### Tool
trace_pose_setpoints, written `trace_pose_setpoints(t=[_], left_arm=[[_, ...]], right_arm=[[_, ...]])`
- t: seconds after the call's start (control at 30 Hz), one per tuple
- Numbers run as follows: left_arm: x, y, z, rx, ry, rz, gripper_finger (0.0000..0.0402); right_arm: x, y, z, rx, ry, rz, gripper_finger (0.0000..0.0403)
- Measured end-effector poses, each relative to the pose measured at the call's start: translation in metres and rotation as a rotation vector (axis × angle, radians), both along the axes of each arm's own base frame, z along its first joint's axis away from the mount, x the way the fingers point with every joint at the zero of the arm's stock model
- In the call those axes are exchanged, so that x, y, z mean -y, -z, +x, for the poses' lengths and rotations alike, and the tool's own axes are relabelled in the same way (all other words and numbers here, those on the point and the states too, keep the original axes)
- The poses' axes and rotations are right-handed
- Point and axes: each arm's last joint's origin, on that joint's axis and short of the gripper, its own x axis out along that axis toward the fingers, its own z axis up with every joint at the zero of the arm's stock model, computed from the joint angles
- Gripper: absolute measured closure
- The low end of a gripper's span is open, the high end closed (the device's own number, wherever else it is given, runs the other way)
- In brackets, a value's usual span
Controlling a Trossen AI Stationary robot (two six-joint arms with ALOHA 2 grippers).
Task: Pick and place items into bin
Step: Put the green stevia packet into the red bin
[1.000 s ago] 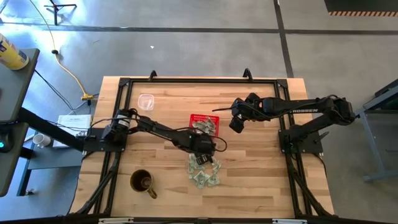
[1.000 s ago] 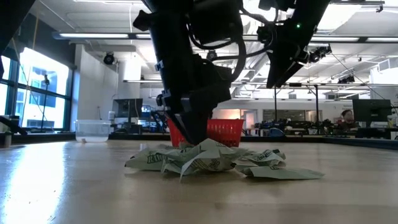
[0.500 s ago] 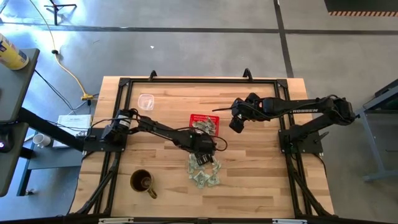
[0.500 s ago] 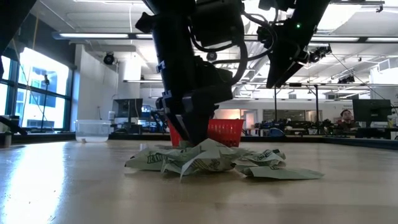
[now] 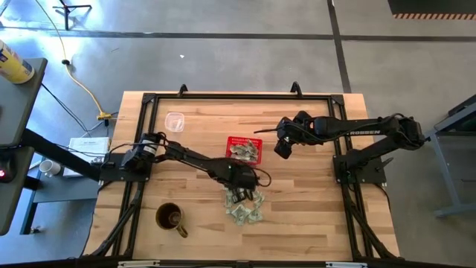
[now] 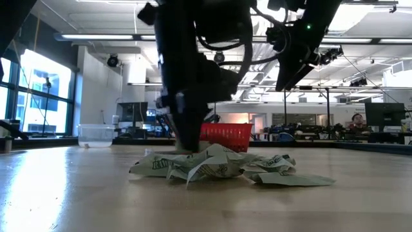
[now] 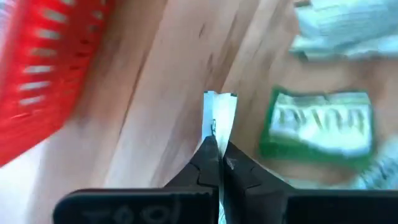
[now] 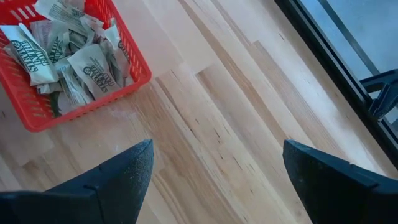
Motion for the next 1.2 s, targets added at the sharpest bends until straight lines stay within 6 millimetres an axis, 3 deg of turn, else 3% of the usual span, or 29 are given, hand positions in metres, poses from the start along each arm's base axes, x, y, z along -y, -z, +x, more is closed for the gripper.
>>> trace_pose_setpoints(t=[0.17,0.37,0.6,0.8,1.0,1.2], left_arm=[[-0.006,-0.042,0.008,0.042,0.039,0.106,0.0379],[-0.016,-0.074,0.018,0.146,0.067,0.337,0.0377],[-0.054,-0.059,0.017,0.071,0.036,0.516,0.0303],[-0.075,-0.037,0.016,0.061,0.049,0.368,0.0245],[-0.061,-0.044,0.010,0.082,0.041,0.360,0.0220],[-0.041,-0.050,0.010,0.136,0.103,0.298,0.0228]], right_arm=[[0.000,0.000,-0.001,-0.006,0.001,0.000,0.0057],[0.000,0.001,-0.003,-0.034,0.003,0.005,0.0057],[-0.001,0.004,-0.009,-0.101,0.001,0.012,0.0057],[-0.002,0.004,-0.009,-0.122,-0.041,0.026,0.0057],[-0.008,0.004,-0.007,-0.120,-0.130,0.073,0.0057],[-0.026,0.000,0.006,0.005,-0.248,0.093,0.0057]])
